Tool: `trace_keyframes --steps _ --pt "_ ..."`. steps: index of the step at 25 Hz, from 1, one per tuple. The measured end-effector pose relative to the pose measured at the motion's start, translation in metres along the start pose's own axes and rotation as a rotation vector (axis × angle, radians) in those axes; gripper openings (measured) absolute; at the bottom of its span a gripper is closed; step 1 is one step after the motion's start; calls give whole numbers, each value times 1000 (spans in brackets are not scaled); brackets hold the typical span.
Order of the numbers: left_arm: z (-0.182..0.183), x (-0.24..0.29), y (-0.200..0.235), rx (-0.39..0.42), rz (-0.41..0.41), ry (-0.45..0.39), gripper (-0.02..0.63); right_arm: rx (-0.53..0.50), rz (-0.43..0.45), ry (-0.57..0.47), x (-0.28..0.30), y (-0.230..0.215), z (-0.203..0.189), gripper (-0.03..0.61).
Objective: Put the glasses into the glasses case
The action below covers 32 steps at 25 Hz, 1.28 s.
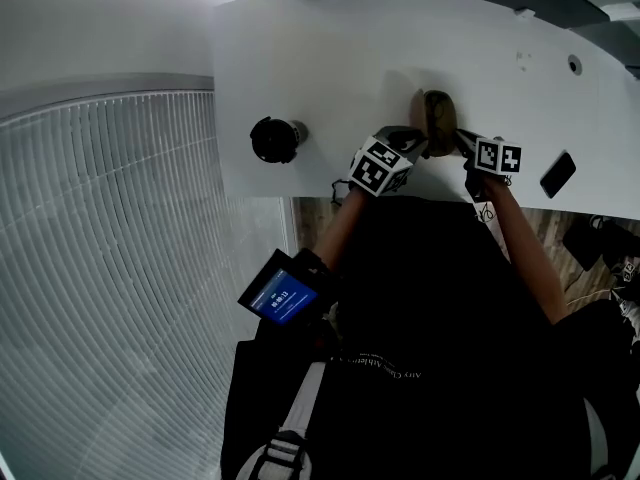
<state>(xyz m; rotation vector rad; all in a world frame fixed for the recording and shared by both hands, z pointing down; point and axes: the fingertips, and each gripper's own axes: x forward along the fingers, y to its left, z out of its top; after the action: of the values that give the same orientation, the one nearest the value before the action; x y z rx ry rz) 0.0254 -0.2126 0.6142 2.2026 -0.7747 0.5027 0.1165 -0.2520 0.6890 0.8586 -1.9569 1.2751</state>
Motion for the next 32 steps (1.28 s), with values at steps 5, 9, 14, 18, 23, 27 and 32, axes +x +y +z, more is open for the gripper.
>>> trace_keyframes --steps 5,9,14,18,23,27,32 --pt "3 4 0 -12 8 -11 55 13 -8 -18 -2 -2 1 28" --pt "9 9 -6 3 -21 -20 38 8 -10 -16 -1 -1 1 28" --pt "10 12 -11 51 -16 -5 46 0 -14 -16 -3 -1 2 28" --pt "6 10 -10 96 10 -7 58 -13 -29 -22 -2 -1 0 28" --pt "11 22 -12 70 1 -25 52 25 -33 -41 -2 -7 3 28" --pt "14 33 -19 72 -29 -11 43 26 -66 -60 -1 -4 1 28" --pt "11 52 -28 83 -52 48 38 35 -47 -55 1 -6 -1 28"
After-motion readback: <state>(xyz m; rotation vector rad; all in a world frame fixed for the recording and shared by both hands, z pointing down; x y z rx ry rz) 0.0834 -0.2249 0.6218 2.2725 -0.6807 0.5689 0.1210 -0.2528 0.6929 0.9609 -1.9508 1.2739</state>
